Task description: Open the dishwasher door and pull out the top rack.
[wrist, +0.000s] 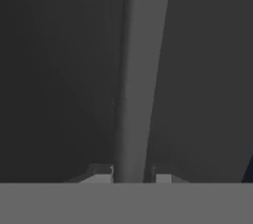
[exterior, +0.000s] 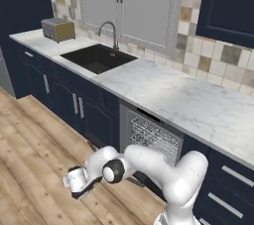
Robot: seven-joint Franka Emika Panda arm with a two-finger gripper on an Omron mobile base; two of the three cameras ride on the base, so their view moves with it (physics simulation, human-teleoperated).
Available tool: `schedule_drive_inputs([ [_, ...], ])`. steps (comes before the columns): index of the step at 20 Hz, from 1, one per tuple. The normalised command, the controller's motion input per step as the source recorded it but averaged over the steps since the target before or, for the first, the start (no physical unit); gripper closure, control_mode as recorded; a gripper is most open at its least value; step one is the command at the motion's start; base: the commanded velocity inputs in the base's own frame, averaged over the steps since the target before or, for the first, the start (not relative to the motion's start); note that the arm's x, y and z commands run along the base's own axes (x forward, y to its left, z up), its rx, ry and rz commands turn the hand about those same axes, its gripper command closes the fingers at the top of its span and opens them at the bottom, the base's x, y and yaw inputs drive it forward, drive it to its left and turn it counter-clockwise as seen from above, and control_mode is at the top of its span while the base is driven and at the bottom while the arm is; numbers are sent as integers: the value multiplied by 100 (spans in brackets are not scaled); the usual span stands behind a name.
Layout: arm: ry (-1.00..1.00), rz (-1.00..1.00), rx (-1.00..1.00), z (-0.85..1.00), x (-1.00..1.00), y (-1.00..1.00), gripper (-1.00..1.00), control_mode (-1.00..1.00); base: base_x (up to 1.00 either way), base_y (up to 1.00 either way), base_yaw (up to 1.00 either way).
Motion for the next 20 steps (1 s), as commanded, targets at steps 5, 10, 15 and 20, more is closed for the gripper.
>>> schedule_drive_inputs([
  [5,8,8,23,42,-29,1,-100,-100,0,0,0],
  [10,16,15,39,70,-29,-4,-100,-100,0,0,0],
  [15,10,19,38,92,-20,-14,-100,-100,0,0,0],
  [20,-2,16,29,100,-39,-29,-100,-100,0,0,0],
])
